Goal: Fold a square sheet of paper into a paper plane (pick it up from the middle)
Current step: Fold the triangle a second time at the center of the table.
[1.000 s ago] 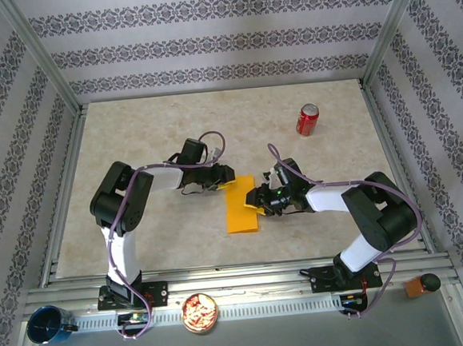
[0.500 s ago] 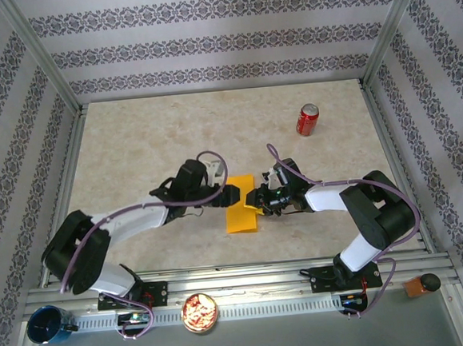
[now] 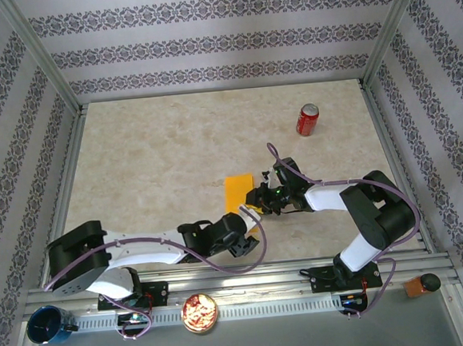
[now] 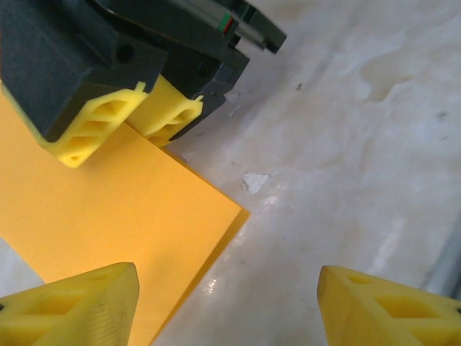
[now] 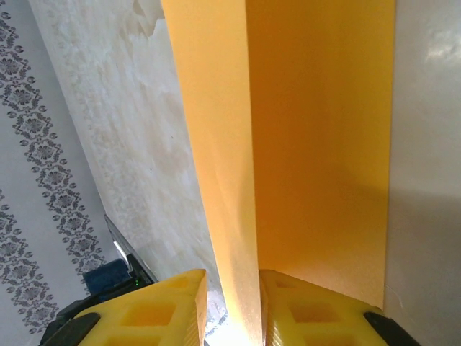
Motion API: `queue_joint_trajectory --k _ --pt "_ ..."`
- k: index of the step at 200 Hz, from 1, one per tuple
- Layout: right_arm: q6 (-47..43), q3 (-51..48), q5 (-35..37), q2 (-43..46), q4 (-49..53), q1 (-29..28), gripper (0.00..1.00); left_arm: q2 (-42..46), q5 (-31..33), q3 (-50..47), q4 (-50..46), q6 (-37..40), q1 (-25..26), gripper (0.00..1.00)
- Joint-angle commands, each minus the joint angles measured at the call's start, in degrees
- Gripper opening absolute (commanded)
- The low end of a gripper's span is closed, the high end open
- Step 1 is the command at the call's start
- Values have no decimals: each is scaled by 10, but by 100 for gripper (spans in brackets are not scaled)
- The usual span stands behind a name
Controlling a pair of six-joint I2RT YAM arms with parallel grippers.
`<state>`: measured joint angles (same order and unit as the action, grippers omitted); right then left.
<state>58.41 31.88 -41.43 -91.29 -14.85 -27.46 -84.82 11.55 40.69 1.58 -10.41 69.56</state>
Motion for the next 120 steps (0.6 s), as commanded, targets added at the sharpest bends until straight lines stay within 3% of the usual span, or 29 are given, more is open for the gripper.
queue_joint_trajectory --k 1,32,120 --pt "4 11 -2 2 -3 5 27 -28 100 33 -29 49 16 69" --pt "6 10 -1 4 -1 5 28 -64 113 50 -14 57 29 71" --pt "5 12 -1 11 6 5 28 -135 173 106 -86 73 42 69"
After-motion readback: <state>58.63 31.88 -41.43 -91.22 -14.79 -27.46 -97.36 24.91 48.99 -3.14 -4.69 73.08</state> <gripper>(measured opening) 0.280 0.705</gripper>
